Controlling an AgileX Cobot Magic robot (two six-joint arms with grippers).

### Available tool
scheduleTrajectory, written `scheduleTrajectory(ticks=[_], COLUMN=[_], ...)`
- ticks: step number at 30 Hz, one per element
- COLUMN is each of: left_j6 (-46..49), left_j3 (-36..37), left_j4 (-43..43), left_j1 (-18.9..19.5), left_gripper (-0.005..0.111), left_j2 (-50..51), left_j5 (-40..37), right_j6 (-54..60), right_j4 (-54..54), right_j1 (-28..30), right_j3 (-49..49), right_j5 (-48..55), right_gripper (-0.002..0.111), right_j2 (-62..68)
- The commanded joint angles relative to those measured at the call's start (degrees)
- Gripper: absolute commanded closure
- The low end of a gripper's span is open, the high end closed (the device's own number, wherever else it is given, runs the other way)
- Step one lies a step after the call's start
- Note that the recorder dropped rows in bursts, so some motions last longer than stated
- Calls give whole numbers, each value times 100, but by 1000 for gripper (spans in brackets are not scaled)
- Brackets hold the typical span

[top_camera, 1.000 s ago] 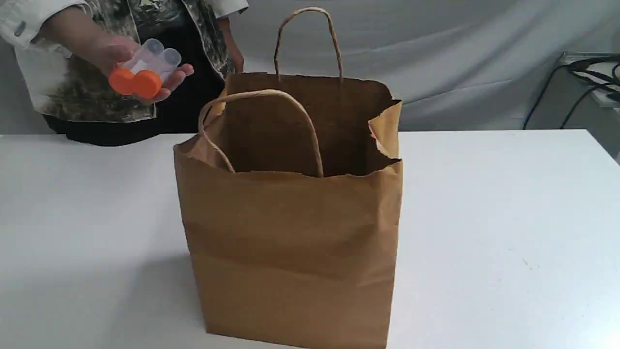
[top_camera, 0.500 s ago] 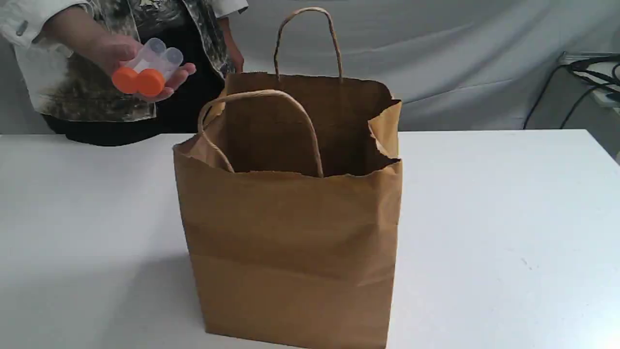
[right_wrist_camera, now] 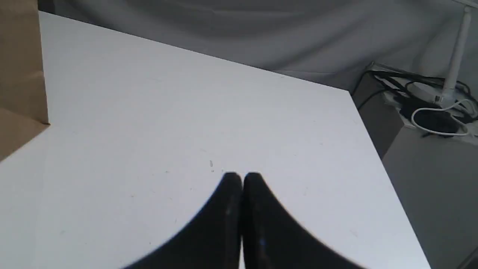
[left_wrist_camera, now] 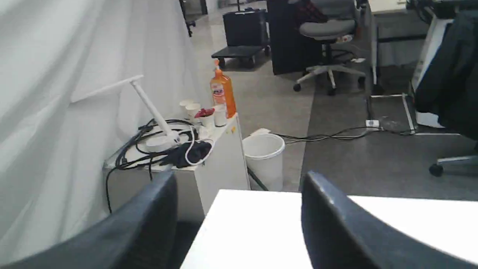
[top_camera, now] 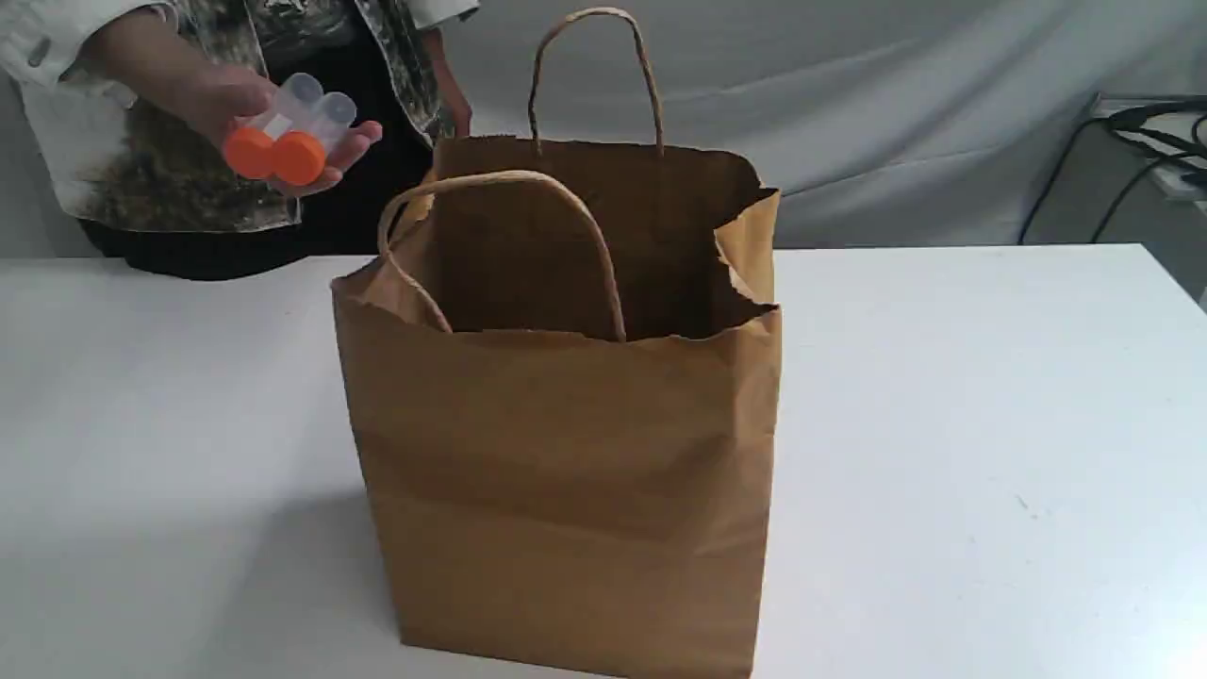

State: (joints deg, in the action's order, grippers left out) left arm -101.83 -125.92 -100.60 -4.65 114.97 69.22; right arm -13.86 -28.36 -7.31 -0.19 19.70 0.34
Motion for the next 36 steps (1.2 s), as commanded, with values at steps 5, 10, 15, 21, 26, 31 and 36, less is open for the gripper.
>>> scheduleTrajectory(ticks=[5,10,15,21,26,31,36], left_j6=[525,530,-762,-174,-20,802,1244], left_j3=[149,242,242,242,271,271,271], left_j4=[65,65,560,243,65,65,65], left_j1=[68,323,810,1594,1724,1444,1161], left_gripper=[46,50,59,69,68,66,45], left_j2=[24,37,-136,-335,-216,11,308], left_j5=[74,74,74,74,-204,50,74], right_j6=[5,5,5,19,19,19,-8], right_j4=[-35,-35,-35,-347,-958,-958,-959], right_j1=[-12,-12,-12,-12,-12,-12,-12], right_j3=[19,19,19,19,19,19,19], right_j5=[4,4,4,4,4,4,4], right_gripper=[108,108,108,108,108,108,108], right_j2=[-34,-34,-34,-34,-34,-34,-34])
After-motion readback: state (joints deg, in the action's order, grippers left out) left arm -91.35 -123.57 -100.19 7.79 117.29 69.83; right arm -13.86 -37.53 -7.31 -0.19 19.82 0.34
